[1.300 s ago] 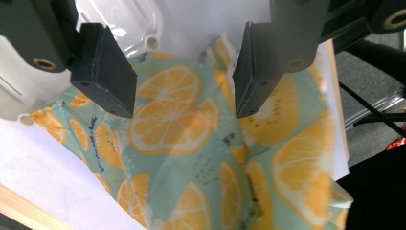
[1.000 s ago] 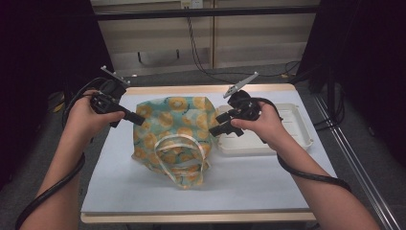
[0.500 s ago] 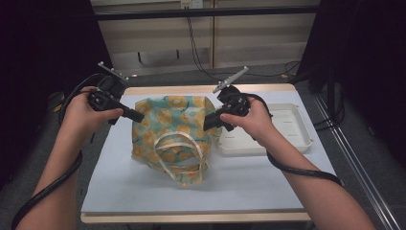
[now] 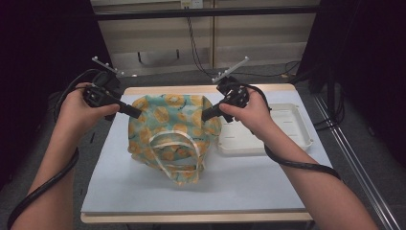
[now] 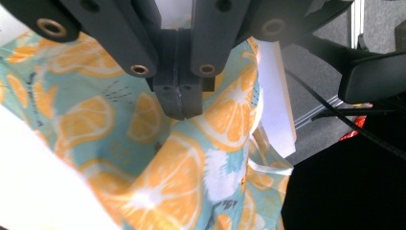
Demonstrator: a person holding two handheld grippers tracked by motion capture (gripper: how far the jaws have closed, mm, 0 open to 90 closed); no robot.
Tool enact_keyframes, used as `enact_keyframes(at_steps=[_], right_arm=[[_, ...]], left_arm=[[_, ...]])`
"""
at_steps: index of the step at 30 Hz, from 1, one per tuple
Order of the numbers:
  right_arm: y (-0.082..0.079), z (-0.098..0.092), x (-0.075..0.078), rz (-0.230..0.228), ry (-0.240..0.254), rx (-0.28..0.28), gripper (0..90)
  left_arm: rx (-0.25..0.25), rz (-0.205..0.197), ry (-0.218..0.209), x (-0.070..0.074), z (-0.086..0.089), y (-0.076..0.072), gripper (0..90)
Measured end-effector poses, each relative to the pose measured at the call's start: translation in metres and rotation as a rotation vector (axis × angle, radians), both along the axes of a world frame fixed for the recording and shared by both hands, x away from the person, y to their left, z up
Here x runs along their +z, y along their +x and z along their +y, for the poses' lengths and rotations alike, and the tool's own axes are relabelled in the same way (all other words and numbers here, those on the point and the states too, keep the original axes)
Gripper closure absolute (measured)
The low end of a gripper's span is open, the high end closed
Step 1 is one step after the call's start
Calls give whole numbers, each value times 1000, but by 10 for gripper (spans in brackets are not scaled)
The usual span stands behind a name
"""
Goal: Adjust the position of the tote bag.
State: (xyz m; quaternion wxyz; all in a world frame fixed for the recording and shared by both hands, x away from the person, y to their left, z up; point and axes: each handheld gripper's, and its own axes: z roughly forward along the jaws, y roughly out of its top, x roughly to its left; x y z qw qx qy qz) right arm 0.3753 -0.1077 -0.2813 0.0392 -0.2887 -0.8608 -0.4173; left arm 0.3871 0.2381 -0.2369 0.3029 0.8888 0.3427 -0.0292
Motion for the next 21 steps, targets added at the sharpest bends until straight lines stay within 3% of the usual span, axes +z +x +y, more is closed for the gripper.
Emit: enact_keyframes(at_steps=[4, 8, 11, 12, 14, 17, 21], right_arm=[[3, -5, 9, -2, 6, -18, 900], [2, -3, 10, 2, -11, -15, 900], [1, -1, 8, 2, 2, -10, 878], [-1, 1, 7, 11, -4, -15, 745], [-3, 4, 6, 8, -24, -12, 676], [-4, 6, 4, 11, -16, -6, 629], [-6, 6, 1, 13, -57, -3, 596]], left_arm=[[3, 4, -3, 3, -1, 3, 899], [-4, 10, -7, 5, -6, 3, 900], [-11, 11, 0, 4, -7, 2, 899], [-10, 12, -2, 4, -7, 2, 898], [-7, 14, -5, 4, -6, 2, 898], [-4, 19, -8, 2, -4, 1, 898], [-3, 15, -11, 0, -2, 0, 896]])
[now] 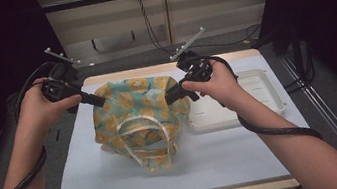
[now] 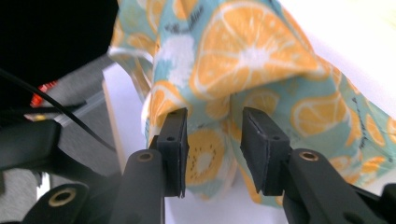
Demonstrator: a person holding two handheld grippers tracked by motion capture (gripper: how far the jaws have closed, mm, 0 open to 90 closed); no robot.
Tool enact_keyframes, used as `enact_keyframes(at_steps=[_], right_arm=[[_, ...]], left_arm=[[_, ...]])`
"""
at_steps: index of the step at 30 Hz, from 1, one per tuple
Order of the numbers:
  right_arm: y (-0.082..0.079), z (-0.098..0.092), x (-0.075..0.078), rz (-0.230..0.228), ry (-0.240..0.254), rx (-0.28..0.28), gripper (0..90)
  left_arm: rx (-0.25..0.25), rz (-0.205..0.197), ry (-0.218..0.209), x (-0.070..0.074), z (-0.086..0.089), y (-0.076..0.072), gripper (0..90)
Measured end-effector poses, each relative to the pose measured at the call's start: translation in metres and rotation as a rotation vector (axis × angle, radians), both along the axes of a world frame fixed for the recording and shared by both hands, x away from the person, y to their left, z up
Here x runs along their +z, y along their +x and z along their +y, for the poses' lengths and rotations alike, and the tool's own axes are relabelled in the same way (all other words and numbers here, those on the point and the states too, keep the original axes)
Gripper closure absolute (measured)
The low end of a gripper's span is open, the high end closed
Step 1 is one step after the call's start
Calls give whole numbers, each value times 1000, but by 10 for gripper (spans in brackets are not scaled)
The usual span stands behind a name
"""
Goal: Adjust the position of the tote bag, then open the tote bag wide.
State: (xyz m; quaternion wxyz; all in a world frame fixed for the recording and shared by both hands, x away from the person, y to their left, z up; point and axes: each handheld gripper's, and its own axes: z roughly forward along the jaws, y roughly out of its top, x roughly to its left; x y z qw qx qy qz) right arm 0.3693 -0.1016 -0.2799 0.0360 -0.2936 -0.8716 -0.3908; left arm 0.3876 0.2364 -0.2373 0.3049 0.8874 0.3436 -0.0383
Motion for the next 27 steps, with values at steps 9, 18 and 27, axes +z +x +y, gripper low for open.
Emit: enact_keyframes(at_steps=[9, 18, 27], right_arm=[[-9, -7, -1, -14, -9, 25, 486], [-13, -10, 3, -15, -22, 39, 336], [-14, -4, 0, -6, -27, 52, 266]], left_arm=[[5, 8, -9, -5, -1, 0, 889], [4, 9, -11, -6, -4, 0, 877], [5, 11, -16, -7, -6, 1, 871]])
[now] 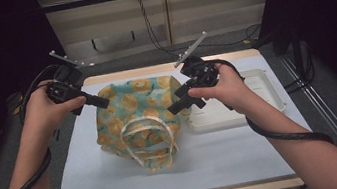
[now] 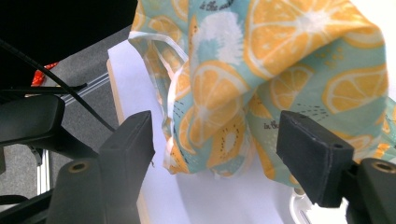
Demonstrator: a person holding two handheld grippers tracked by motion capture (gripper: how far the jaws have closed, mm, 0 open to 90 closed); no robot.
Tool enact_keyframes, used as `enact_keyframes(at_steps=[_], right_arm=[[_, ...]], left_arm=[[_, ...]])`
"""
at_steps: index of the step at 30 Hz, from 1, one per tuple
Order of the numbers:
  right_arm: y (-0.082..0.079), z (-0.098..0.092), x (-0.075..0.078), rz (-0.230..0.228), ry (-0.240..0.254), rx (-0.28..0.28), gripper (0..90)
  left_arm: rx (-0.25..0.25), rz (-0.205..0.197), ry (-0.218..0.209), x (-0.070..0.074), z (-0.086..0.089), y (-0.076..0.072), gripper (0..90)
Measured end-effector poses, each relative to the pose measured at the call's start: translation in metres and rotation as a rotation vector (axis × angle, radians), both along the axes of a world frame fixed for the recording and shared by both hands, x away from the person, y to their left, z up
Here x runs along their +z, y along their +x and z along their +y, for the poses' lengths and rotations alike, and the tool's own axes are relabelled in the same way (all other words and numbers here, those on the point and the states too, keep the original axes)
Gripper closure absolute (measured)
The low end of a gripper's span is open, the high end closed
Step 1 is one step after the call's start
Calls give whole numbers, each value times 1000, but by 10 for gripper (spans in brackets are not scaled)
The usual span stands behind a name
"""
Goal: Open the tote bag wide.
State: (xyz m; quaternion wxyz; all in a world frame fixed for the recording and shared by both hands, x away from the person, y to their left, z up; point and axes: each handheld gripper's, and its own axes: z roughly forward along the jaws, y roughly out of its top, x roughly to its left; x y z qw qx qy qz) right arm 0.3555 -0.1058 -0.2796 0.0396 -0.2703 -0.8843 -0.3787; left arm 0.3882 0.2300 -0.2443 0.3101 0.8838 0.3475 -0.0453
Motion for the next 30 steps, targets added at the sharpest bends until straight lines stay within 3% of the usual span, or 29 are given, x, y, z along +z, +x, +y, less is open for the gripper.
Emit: enact_keyframes(at_steps=[4, 7, 11, 15, 16, 17, 18, 23, 30], right_arm=[[0, 4, 1, 10, -2, -10, 280], [3, 9, 1, 14, -17, -33, 355], [9, 11, -1, 3, -21, -65, 504], [15, 8, -1, 0, 1, -108, 774], [15, 8, -1, 0, 1, -108, 774], [17, 7, -1, -14, 8, -102, 866], [17, 7, 1, -6, 9, -105, 900], [20, 1, 14, -15, 25, -134, 900], [30, -3, 26, -22, 10, -190, 900]], left_arm=[[7, -3, -4, -1, 0, 1, 872], [-5, -9, 0, 0, -1, 1, 874], [4, -15, -4, 2, -1, 2, 860], [7, -21, -9, 4, -1, 2, 875], [6, -23, -7, 4, -1, 2, 875], [4, -24, -7, 4, -1, 3, 876], [4, -20, -8, 4, 0, 3, 886], [4, -38, -16, 10, 1, 4, 895], [25, -48, -46, 19, 4, 8, 888]])
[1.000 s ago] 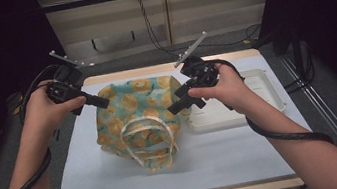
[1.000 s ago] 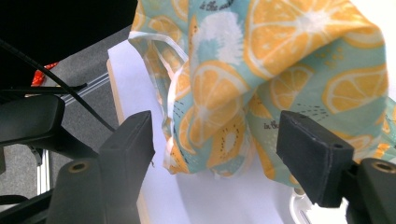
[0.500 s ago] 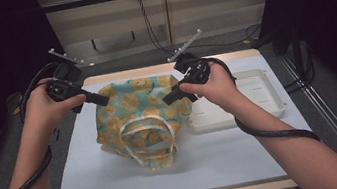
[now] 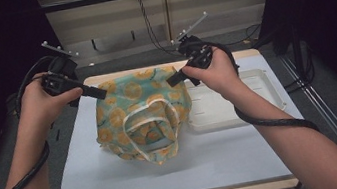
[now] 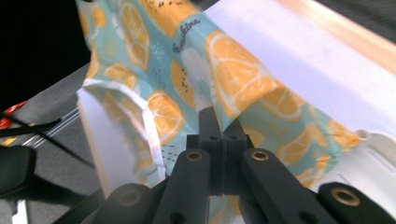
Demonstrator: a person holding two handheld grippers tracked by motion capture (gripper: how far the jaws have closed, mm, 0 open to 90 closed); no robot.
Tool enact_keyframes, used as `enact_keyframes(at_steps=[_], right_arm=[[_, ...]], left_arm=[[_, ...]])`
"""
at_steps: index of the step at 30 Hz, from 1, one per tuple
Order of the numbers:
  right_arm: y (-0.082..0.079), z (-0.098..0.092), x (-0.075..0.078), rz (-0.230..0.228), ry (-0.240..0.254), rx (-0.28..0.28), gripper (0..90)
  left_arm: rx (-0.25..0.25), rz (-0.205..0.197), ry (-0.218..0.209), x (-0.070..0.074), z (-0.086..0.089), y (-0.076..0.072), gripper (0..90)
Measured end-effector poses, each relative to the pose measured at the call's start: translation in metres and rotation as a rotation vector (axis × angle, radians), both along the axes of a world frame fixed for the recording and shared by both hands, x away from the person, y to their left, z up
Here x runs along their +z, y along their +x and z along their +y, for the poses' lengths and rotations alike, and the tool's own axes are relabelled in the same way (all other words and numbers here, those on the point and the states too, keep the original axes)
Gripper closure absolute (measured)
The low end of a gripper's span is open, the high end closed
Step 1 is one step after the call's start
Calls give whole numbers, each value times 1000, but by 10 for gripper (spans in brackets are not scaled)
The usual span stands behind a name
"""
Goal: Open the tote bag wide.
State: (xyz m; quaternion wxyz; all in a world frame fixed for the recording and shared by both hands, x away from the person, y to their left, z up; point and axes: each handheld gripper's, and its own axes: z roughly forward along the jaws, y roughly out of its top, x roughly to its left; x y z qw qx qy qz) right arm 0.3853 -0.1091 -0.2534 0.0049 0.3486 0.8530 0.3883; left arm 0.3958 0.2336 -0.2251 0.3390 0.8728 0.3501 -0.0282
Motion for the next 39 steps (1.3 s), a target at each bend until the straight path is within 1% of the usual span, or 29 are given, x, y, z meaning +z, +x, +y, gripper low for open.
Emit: enact_keyframes(at_steps=[1, 3, 4, 5, 6, 7, 9, 10, 11, 12, 14, 15, 16, 18, 19, 20, 22, 23, 26, 28, 29, 30, 31, 32, 33, 35, 36, 37, 39], right_arm=[[2, 0, 0, -3, 5, 4, 900], [4, -1, 4, 10, 10, -14, 900], [5, -1, 5, 12, 8, -18, 900], [7, -1, 6, 0, 12, -18, 900], [8, -1, 7, 4, 14, -20, 900], [10, -1, 10, 11, 11, -25, 900], [11, -1, 11, 12, 13, -30, 900], [11, -1, 13, 12, 15, -31, 900], [12, -2, 14, 6, 15, -26, 900], [12, -3, 16, 5, 22, -34, 900], [13, -5, 19, 14, 40, -34, 900], [14, -6, 21, 10, 39, -38, 900], [14, -6, 22, 13, 38, -44, 900], [16, -5, 23, 9, 38, -49, 900], [18, -4, 22, 1, 42, -47, 900], [19, -3, 22, 7, 29, -50, 900], [23, -2, 18, 6, 16, -57, 900], [24, -1, 17, 11, 11, -60, 900], [28, 0, 11, 14, 7, -72, 900], [31, 0, 7, 23, 18, -75, 900], [32, 0, 6, 31, 26, -74, 900], [33, 0, 5, 39, 34, -72, 900], [34, 0, 5, 36, 33, -73, 900], [34, 0, 4, 34, 31, -67, 900], [34, 0, 5, 38, 30, -65, 900], [34, 0, 6, 34, 25, -65, 900], [33, 1, 7, 26, 20, -57, 900], [33, 1, 8, 23, 27, -60, 900], [33, 3, 11, 11, 26, -53, 900]], left_arm=[[6, 0, -3, 0, 0, 1, 888], [19, -1, -5, 0, 0, 1, 891], [14, -5, -4, 1, 0, 2, 895], [17, -3, -6, 1, 1, 3, 900], [29, -6, -10, 1, 1, 4, 900], [25, 1, -18, 0, 1, 6, 900], [42, 6, -27, 1, 1, 7, 900], [45, 7, -37, 2, 1, 8, 900], [31, 10, -37, 4, 2, 8, 900], [41, 9, -51, 5, 1, 8, 900], [29, 10, -37, 8, 1, 9, 900], [54, 16, -51, 9, 0, 9, 900], [39, 13, -41, 11, 1, 11, 900], [58, 12, -34, 13, 1, 13, 900], [56, 7, -18, 14, 0, 14, 900], [58, 10, -18, 13, 0, 16, 900], [83, 16, -23, 10, -1, 18, 900], [88, 29, -14, 7, 0, 21, 900], [116, 41, -45, 3, 1, 26, 900], [115, 45, -40, 5, 1, 27, 900], [116, 33, -33, 6, 1, 27, 900], [120, 38, -28, 7, 0, 27, 900], [109, 34, -12, 8, 0, 28, 900], [122, 35, -12, 7, -1, 29, 900], [123, 34, -17, 7, -1, 30, 900], [124, 34, -11, 8, 0, 31, 900], [125, 26, 1, 8, 0, 31, 900], [131, 29, -3, 7, 1, 33, 900], [152, 43, -33, 4, 4, 36, 900]])
